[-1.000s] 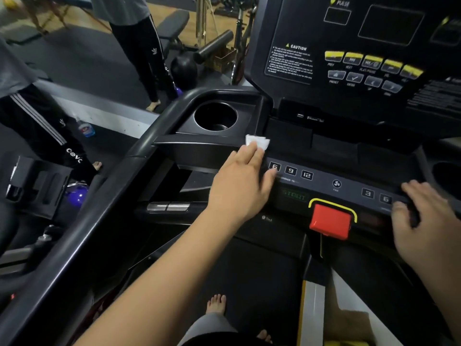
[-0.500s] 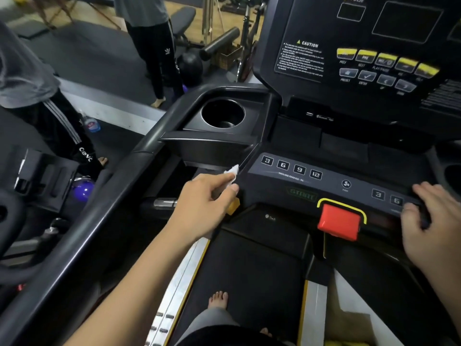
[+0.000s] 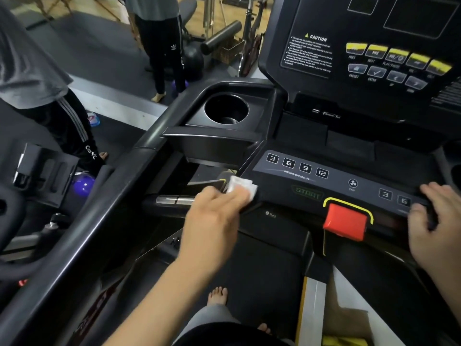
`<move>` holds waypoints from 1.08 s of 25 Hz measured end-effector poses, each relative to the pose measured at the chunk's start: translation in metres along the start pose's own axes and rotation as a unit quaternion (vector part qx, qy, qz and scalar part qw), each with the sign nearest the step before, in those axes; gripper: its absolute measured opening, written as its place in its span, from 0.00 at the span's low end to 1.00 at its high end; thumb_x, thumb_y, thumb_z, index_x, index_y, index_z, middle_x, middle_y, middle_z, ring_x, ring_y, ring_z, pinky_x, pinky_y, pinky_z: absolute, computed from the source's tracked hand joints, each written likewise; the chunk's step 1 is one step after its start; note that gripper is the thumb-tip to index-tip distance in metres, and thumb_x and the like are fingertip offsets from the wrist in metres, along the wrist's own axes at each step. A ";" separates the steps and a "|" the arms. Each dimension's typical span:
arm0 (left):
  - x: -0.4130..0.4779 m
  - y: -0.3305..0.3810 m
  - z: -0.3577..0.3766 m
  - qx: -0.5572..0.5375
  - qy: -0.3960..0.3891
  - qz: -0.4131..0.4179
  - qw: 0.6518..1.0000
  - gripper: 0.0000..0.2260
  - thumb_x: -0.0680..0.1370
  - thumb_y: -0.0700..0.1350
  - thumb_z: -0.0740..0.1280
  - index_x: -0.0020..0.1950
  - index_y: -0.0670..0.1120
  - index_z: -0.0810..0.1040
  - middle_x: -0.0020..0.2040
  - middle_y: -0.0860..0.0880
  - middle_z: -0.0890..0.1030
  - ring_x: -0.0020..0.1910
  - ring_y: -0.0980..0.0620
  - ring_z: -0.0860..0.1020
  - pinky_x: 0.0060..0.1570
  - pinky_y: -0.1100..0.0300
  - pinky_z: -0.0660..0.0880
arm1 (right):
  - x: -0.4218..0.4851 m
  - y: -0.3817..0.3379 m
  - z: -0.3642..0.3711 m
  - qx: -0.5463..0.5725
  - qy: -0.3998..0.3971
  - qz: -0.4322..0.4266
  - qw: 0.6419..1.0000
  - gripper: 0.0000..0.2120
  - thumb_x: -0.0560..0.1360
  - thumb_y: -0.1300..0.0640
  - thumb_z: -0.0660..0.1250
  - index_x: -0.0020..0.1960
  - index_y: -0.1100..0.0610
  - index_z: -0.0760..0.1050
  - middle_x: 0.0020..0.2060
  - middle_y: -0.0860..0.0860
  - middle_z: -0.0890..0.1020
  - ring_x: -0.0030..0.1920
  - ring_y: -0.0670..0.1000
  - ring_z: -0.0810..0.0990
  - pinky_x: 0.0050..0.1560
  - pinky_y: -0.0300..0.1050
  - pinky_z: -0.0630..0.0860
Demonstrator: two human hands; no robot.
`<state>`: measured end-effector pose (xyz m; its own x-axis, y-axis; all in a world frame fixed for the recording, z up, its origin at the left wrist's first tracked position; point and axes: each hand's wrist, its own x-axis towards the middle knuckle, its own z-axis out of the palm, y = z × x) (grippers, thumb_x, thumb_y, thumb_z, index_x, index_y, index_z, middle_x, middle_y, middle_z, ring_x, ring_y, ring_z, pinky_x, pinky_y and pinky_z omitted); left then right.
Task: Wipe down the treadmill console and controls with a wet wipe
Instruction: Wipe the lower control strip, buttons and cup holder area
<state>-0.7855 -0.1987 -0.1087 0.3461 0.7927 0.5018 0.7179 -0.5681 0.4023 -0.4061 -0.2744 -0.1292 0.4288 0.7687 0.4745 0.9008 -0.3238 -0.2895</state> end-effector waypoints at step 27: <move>0.012 0.052 0.031 0.086 -0.066 0.059 0.992 0.22 0.69 0.36 0.55 0.56 0.40 0.82 0.54 0.44 0.82 0.36 0.45 0.70 0.38 0.54 0.64 | -0.001 -0.025 -0.025 0.000 -0.014 -0.005 1.000 0.23 0.77 0.52 0.56 0.68 0.61 0.72 0.68 0.59 0.74 0.72 0.56 0.67 0.73 0.56 0.62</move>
<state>-0.7248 -0.2123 -0.1059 0.5016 0.7511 0.4292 0.7563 -0.6216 0.2040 -0.4272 -0.2810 -0.1017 0.4182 0.7871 0.4534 0.9047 -0.3163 -0.2853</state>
